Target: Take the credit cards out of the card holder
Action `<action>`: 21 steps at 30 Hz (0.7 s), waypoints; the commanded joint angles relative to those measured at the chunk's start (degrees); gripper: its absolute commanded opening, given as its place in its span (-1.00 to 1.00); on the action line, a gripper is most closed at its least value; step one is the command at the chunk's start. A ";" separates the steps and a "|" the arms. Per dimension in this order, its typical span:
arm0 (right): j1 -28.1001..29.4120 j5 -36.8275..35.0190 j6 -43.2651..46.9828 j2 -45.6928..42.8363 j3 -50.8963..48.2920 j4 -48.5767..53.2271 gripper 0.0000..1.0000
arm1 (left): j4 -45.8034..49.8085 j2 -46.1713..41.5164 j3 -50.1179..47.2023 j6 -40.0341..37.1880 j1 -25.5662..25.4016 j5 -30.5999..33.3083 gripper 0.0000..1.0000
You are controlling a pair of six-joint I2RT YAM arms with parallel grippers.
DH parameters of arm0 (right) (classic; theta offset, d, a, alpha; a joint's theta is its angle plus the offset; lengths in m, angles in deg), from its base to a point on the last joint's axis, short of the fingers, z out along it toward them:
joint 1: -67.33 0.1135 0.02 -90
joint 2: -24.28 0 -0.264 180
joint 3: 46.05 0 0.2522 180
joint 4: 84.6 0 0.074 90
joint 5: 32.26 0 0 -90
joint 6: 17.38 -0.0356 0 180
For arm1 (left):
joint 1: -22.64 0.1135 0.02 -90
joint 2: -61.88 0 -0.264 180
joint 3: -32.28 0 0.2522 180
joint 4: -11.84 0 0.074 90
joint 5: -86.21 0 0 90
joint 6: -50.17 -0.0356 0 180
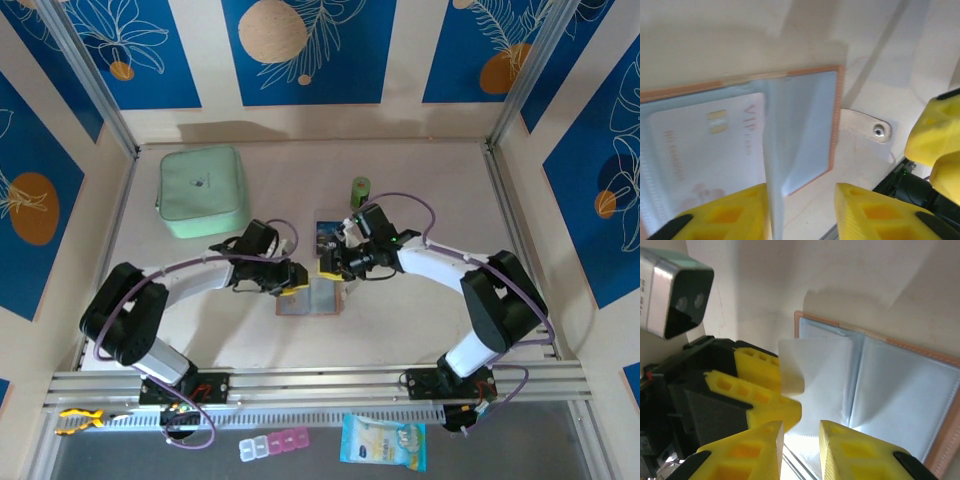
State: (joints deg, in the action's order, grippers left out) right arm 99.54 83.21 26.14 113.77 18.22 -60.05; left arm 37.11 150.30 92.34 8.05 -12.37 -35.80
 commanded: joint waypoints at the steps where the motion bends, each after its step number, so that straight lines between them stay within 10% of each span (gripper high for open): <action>1: -1.25 -0.63 1.48 -2.77 -0.17 3.48 -0.46 | 0.80 1.94 2.93 0.54 -2.01 -1.59 -0.08; 21: -6.14 -1.68 2.18 -9.65 -3.57 5.65 -0.40 | -2.10 10.70 7.50 1.34 -6.93 -1.50 0.21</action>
State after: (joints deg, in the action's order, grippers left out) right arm 93.68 81.31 27.43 105.75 15.55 -55.83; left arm 35.60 160.03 98.49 9.40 -18.71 -36.39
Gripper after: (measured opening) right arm 0.297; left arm 0.604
